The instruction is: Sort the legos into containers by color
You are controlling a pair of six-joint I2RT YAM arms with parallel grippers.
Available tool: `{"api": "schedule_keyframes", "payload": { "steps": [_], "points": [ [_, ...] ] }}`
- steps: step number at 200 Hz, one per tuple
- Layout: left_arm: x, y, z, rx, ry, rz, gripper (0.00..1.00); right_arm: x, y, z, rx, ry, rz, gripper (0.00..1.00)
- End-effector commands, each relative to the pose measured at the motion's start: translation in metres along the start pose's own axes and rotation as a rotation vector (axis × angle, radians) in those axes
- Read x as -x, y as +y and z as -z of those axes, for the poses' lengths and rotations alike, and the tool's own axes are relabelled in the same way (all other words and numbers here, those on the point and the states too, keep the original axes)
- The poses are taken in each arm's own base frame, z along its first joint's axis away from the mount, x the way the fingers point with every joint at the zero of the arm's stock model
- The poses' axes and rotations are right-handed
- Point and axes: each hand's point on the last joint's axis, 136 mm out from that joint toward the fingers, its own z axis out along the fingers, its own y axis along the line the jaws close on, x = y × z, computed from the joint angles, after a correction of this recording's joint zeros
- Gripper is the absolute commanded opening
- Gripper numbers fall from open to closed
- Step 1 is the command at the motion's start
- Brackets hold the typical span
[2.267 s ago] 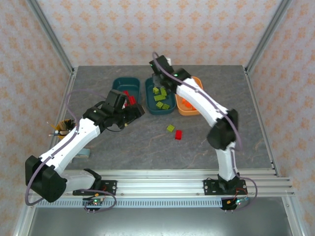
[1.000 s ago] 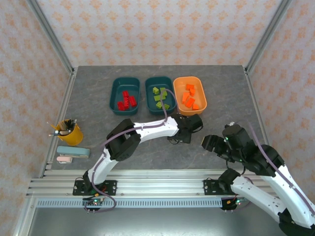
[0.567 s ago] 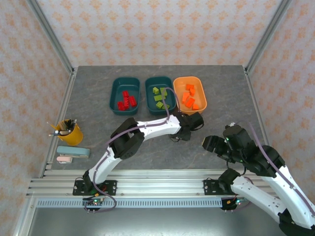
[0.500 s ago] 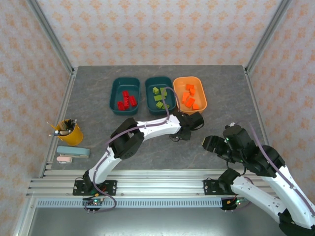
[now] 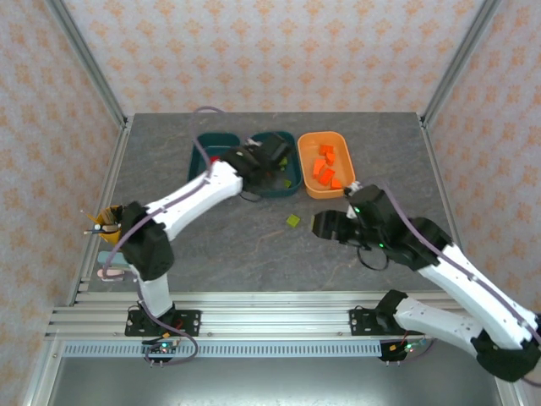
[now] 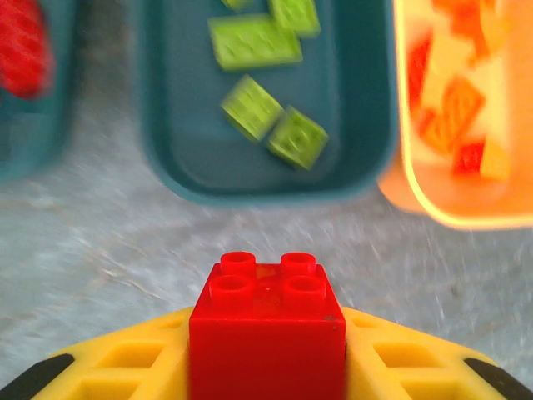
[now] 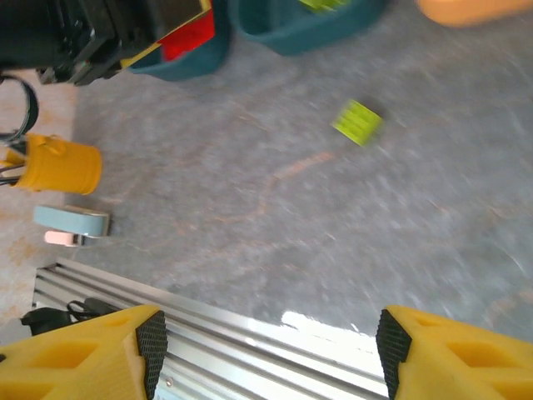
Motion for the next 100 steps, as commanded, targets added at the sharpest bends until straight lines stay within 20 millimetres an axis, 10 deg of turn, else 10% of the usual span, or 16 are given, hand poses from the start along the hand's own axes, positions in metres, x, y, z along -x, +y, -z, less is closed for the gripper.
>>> {"api": "schedule_keyframes", "payload": {
  "steps": [1, 43, 100],
  "points": [
    [0.013, 0.039, -0.014, 0.049, 0.034, 0.019, 0.41, 0.05, 0.06, -0.016, 0.113, -0.151, 0.118, 0.69],
    [0.077, 0.081, -0.041, 0.033, 0.002, 0.137, 0.41, 0.084, 0.101, -0.071, 0.12, -0.157, 0.132, 0.69],
    [0.125, 0.12, -0.113, 0.073, 0.054, 0.21, 0.41, 0.121, 0.1, -0.123, 0.07, -0.184, 0.078, 0.7]
  ]
}}
